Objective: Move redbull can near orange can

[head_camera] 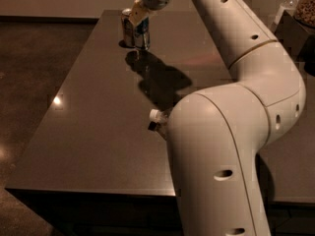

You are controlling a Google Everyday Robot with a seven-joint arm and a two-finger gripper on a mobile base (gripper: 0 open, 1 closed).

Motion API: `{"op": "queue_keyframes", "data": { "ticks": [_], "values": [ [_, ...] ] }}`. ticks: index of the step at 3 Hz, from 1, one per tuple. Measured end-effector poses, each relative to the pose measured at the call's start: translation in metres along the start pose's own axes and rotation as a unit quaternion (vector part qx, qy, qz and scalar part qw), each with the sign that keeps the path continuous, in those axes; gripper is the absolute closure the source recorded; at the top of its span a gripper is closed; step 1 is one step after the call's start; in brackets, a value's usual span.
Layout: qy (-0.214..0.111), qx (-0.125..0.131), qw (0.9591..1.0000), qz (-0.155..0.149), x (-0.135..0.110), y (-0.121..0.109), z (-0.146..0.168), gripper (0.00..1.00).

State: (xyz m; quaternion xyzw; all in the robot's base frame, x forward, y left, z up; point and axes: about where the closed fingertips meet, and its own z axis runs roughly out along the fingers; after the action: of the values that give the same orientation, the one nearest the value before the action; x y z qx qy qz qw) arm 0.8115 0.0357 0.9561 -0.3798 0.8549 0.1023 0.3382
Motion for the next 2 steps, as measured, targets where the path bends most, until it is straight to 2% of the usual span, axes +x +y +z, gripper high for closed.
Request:
{"op": "queue_keyframes", "data": {
  "ticks": [1,2],
  "values": [
    [0.004,-0.011,0.9999,0.002,0.0062,0.0014,0.0116,0.77],
    [0.005,-0.020,0.9998,0.002,0.0092,0.0029,0.0195,0.45]
  ]
}}
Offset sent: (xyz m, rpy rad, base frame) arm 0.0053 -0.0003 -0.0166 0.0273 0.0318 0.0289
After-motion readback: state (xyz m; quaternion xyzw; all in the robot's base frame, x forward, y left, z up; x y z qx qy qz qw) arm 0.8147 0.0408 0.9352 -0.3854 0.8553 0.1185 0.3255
